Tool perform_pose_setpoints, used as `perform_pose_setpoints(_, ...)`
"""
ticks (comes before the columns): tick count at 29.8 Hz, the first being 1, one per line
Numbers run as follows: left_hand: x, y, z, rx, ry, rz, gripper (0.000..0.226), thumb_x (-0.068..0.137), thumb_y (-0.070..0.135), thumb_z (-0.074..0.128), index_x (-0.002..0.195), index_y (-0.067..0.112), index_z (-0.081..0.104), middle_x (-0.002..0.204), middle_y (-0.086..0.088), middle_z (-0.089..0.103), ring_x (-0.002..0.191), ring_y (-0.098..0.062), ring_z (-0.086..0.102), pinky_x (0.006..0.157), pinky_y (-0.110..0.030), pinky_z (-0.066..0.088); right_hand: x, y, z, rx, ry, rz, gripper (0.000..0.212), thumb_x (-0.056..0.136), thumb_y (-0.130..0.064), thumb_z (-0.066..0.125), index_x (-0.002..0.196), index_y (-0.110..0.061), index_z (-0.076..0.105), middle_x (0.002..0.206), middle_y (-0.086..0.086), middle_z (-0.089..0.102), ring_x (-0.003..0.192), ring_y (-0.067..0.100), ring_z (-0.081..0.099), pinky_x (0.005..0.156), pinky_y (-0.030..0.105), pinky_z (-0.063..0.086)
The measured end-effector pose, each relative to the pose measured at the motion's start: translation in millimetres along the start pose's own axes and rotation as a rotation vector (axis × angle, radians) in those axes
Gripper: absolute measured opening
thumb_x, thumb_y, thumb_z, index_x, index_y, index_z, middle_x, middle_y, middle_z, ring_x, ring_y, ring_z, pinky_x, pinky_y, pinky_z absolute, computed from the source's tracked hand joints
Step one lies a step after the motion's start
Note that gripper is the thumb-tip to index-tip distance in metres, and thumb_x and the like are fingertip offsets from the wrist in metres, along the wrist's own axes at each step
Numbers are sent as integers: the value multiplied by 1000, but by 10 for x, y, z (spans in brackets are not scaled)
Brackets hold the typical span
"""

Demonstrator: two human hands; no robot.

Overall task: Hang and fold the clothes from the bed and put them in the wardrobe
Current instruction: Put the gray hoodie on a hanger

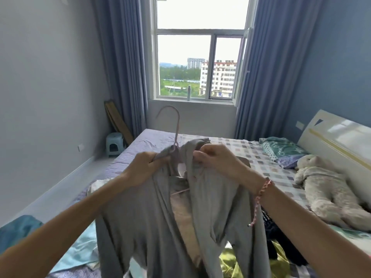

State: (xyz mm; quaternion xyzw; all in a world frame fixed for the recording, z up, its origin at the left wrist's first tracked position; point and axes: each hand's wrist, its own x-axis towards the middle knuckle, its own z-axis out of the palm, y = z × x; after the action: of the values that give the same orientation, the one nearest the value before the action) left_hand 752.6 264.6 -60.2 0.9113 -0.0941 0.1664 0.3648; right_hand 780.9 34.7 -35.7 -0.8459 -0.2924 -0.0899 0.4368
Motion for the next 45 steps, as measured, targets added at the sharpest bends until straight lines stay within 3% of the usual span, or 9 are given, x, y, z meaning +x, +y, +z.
perform_pose_setpoints(2,32,37,-105,-54,57,16,45,90,33,59,55,6,49,50,8,48,51,-4,42,56,-25,35,55,294,-167,-461,226,-91,21,75,-11,72,95,-12,66,92,1,60,92,23,58,83,36,43)
perform_pose_setpoints(6,58,101,-155,-27,105,73,43,91,29,58,56,11,41,54,7,37,48,-4,36,51,-17,30,92,418,-376,-621,-54,225,12,86,-21,59,93,-11,61,103,12,65,100,27,58,79,33,39)
perform_pose_setpoints(11,56,121,-62,-116,121,116,50,77,63,47,64,14,49,60,3,52,58,-17,48,63,-34,42,39,85,-128,-175,-99,19,14,81,6,56,68,4,61,65,-3,54,65,-7,46,58,17,37)
perform_pose_setpoints(17,4,366,-116,-234,379,321,10,96,28,50,85,30,51,84,8,57,72,6,49,70,-9,38,142,-76,-291,235,33,161,23,79,10,60,93,-5,72,58,-16,64,64,-3,56,65,13,46)
perform_pose_setpoints(23,5,-81,-273,72,201,374,66,92,65,23,122,20,60,128,-1,55,122,-21,49,105,-45,36,51,-35,-494,319,185,231,18,82,4,59,80,-8,72,60,-8,67,57,1,60,57,13,50)
perform_pose_setpoints(29,92,-19,-223,418,456,343,75,82,72,35,115,7,51,117,-13,52,107,-20,43,92,-33,34,-33,3,-417,330,125,160,15,85,0,61,91,-9,72,63,-13,69,63,-6,59,64,10,48)
perform_pose_setpoints(34,161,-68,-371,266,-32,196,93,68,88,21,90,6,59,80,0,59,73,-8,54,70,-21,38,-117,104,-524,162,113,189,15,81,2,63,69,7,69,61,4,60,60,1,50,58,17,39)
perform_pose_setpoints(38,-14,-196,-421,107,-201,175,55,66,75,43,51,22,50,49,11,42,50,-3,41,52,-13,31,-251,166,-727,84,42,324,18,82,-2,63,67,-9,70,59,-2,64,56,2,55,52,13,42)
perform_pose_setpoints(45,-117,126,-786,-181,-504,-54,85,53,80,60,63,-4,62,59,-2,58,56,-10,52,53,-18,43,-330,-86,-1107,194,-242,494,54,39,-50,85,71,-8,75,76,11,73,63,17,68,52,25,54)
